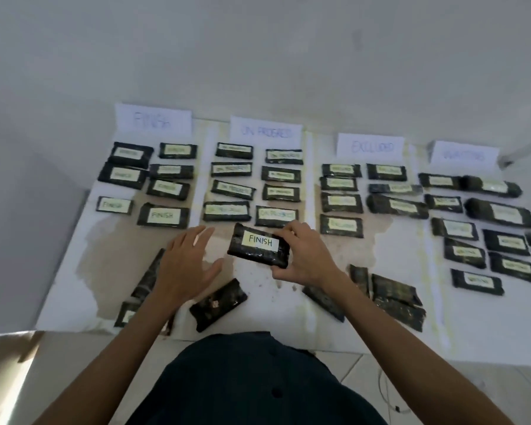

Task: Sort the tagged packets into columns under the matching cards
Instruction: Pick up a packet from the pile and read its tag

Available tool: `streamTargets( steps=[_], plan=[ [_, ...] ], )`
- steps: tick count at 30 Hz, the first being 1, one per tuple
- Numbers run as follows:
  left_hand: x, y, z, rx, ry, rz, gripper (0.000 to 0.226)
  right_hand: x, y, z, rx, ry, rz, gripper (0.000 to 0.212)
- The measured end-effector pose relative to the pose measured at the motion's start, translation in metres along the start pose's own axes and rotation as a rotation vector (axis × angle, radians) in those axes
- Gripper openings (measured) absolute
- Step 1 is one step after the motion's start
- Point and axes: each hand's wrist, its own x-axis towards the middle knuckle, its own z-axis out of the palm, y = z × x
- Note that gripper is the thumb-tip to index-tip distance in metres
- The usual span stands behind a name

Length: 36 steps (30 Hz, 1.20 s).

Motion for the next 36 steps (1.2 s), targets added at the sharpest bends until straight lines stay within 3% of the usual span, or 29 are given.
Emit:
streamTargets(
  steps=[8, 14, 18, 28, 32, 34, 36],
  plan=[
    [-0.028, -0.116, -0.005, -0.085, -0.008, -0.374, 0.059, 0.098, -0.096, 0.057, -0.047, -0.117, -0.115, 0.071],
    [-0.046, -0.191, 0.006, -0.146, -0.032, -0.606, 0.071, 0.159, -0.167, 0.117, -0.060, -0.203, -0.163, 0.069],
    [-0.050, -0.224, 0.023, -0.205, -0.032, -0.659, 0.069, 0.195, -0.205, 0.155, -0.093, -0.291, -0.180, 0.072],
    [-0.059, -0.236, 0.040, -0.180, -0.096, -0.638, 0.067, 0.209, -0.219, 0.200, -0.270, -0.241, -0.244, 0.072],
    [-0.066, -0.220, 0.032, -0.203, -0.069, -0.675, 0.069, 0.208, -0.212, 0.183, -0.119, -0.240, -0.312, 0.064],
    [-0.070, -0.202, 0.025, -0.236, -0.029, -0.674, 0.067, 0.203, -0.206, 0.172, -0.046, -0.339, -0.448, 0.052],
    [-0.074, -0.180, 0.022, -0.259, -0.036, -0.631, 0.060, 0.192, -0.200, 0.162, -0.144, -0.543, -0.618, 0.047]
  ],
)
